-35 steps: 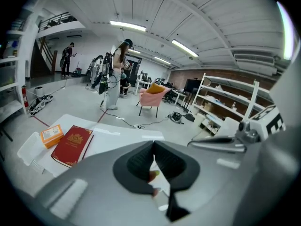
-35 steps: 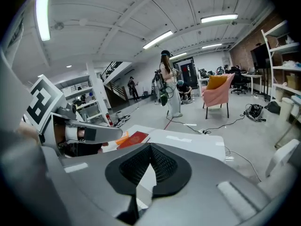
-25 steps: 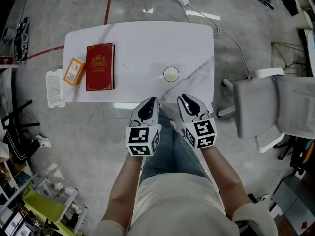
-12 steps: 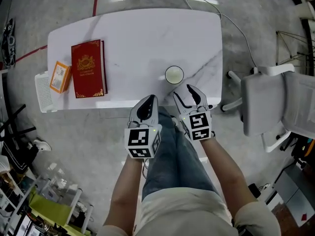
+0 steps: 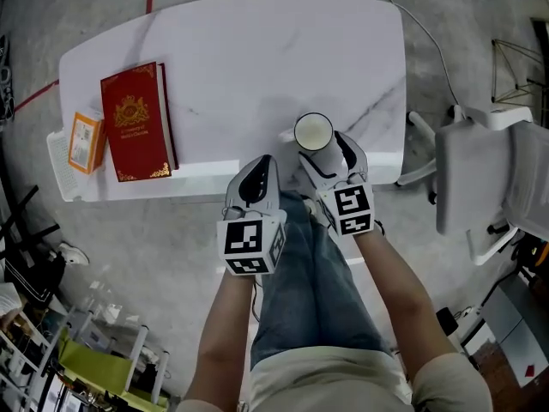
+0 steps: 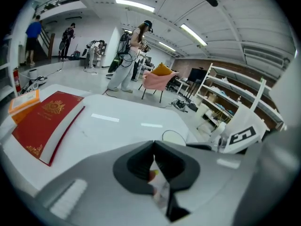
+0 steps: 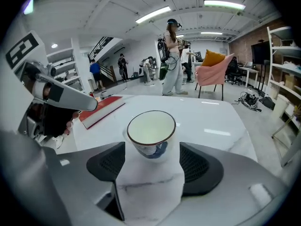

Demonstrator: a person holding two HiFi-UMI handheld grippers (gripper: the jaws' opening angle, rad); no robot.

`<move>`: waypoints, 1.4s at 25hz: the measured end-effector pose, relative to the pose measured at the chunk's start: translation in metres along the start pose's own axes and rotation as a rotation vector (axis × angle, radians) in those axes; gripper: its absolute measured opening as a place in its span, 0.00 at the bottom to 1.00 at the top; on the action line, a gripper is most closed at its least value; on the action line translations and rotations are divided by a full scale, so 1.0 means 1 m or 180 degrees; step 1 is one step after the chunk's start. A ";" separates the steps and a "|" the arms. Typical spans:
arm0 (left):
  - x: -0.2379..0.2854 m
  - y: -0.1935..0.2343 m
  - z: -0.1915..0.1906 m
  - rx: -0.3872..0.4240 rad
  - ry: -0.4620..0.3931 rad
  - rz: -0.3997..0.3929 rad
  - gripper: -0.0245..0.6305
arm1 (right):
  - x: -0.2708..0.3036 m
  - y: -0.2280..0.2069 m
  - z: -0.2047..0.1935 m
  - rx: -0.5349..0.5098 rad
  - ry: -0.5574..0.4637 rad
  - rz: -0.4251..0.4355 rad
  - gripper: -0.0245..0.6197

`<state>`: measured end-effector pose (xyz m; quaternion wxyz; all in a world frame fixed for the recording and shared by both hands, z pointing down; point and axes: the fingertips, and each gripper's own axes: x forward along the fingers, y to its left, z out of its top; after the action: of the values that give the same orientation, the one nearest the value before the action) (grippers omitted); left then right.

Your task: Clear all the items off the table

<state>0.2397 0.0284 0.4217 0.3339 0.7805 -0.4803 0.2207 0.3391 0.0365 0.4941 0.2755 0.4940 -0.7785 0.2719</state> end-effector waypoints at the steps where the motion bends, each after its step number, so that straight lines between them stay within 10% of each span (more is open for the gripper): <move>1: 0.004 0.003 -0.001 -0.0001 0.0007 0.0000 0.05 | 0.005 -0.001 -0.001 0.0000 -0.0006 0.0003 0.58; 35: 0.032 0.027 -0.022 0.0104 0.0297 -0.0098 0.05 | 0.054 -0.001 0.015 -0.0286 -0.0294 0.0055 0.66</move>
<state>0.2290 0.0168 0.4666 0.3465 0.7820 -0.4485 0.2595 0.3182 -0.0079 0.5213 0.2588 0.4864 -0.8061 0.2159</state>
